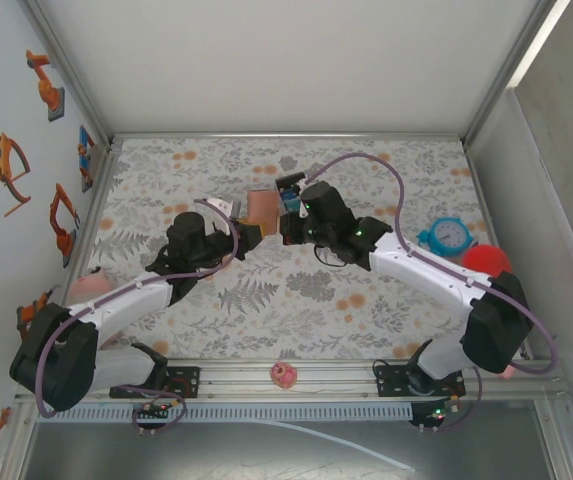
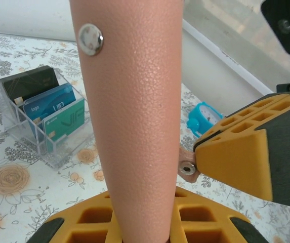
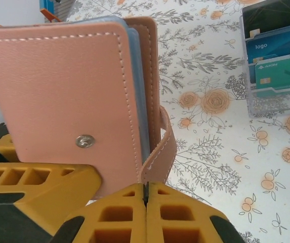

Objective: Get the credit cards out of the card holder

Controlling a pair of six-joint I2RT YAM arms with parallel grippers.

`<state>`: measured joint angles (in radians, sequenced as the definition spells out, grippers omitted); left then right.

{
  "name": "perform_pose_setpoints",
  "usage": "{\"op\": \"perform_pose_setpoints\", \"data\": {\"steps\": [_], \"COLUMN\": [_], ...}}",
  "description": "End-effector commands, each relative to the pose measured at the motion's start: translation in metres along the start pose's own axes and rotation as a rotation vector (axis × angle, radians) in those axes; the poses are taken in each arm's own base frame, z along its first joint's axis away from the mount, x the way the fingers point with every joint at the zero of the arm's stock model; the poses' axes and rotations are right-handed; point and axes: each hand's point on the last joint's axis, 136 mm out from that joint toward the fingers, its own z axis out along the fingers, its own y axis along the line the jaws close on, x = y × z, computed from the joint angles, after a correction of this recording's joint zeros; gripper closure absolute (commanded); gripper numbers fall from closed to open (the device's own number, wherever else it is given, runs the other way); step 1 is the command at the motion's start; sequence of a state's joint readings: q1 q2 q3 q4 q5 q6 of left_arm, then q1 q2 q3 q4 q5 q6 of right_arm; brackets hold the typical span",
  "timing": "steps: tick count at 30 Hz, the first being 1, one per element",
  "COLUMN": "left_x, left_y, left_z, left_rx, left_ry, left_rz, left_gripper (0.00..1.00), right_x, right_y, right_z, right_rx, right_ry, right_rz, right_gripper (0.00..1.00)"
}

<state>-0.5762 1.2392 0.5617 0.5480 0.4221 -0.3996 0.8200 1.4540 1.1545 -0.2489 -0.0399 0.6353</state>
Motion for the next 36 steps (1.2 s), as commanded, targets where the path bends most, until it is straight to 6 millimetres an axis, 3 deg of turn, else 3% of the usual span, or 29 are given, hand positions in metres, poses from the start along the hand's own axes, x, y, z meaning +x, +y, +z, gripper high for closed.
{"op": "perform_pose_setpoints", "data": {"steps": [1, 9, 17, 26, 33, 36], "left_x": [-0.022, -0.022, -0.022, -0.026, -0.028, -0.028], "left_y": [-0.018, -0.017, -0.019, -0.033, -0.046, -0.052], "left_z": [-0.006, -0.008, -0.015, -0.028, -0.039, -0.043], "left_rx": [0.07, 0.064, 0.069, 0.111, 0.151, 0.176], "left_ry": [-0.075, -0.075, -0.062, -0.057, -0.042, -0.041], "left_rz": [0.024, 0.022, 0.019, 0.019, 0.033, 0.038], "left_gripper": [1.0, 1.0, 1.0, 1.0, 1.0, 1.0], "right_x": [-0.005, -0.011, -0.016, -0.022, -0.025, -0.022], "right_y": [0.002, 0.0, 0.006, 0.02, 0.044, 0.051], "right_z": [-0.012, -0.026, -0.048, -0.069, -0.081, -0.077], "right_rx": [-0.008, 0.006, -0.056, -0.215, -0.467, -0.511], "right_ry": [-0.022, -0.056, -0.136, -0.199, -0.209, -0.182], "right_rz": [-0.024, -0.078, -0.143, -0.145, -0.164, -0.195], "right_gripper": [1.0, 1.0, 0.75, 0.56, 0.26, 0.2]}}
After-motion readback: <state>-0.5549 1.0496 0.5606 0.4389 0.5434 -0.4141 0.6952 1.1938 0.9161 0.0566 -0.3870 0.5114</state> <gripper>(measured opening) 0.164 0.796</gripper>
